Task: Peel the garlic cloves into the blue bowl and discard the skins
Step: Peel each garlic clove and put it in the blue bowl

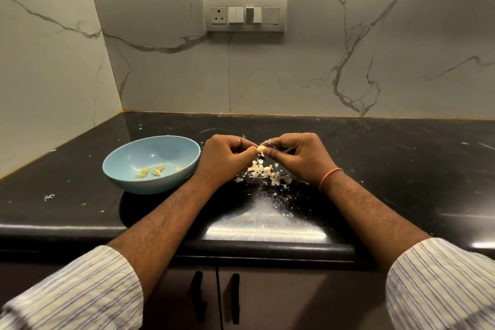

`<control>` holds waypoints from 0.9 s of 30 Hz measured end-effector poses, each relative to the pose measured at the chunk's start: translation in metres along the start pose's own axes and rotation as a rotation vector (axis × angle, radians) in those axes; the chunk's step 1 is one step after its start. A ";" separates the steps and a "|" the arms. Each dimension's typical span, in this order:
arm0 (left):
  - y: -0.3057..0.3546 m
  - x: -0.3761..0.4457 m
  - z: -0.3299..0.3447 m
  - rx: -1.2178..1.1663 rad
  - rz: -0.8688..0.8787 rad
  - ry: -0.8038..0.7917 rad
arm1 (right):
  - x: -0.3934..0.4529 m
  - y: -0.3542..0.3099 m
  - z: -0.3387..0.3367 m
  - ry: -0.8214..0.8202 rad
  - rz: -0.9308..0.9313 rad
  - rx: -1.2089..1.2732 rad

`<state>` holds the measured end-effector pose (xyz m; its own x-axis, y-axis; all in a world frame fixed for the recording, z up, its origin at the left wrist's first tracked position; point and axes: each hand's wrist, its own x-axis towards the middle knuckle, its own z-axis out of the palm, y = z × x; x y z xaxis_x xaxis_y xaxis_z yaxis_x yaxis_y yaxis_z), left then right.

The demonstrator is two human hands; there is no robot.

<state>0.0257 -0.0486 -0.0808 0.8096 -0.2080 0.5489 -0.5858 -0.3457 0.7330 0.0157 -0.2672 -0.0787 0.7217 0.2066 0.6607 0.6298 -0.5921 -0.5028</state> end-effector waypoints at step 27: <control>-0.003 0.001 0.000 -0.052 -0.018 -0.026 | 0.000 -0.004 -0.005 -0.054 0.091 0.154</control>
<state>0.0277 -0.0478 -0.0824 0.8205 -0.2262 0.5250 -0.5715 -0.3014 0.7632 0.0118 -0.2685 -0.0742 0.7894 0.2021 0.5797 0.5949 -0.4849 -0.6410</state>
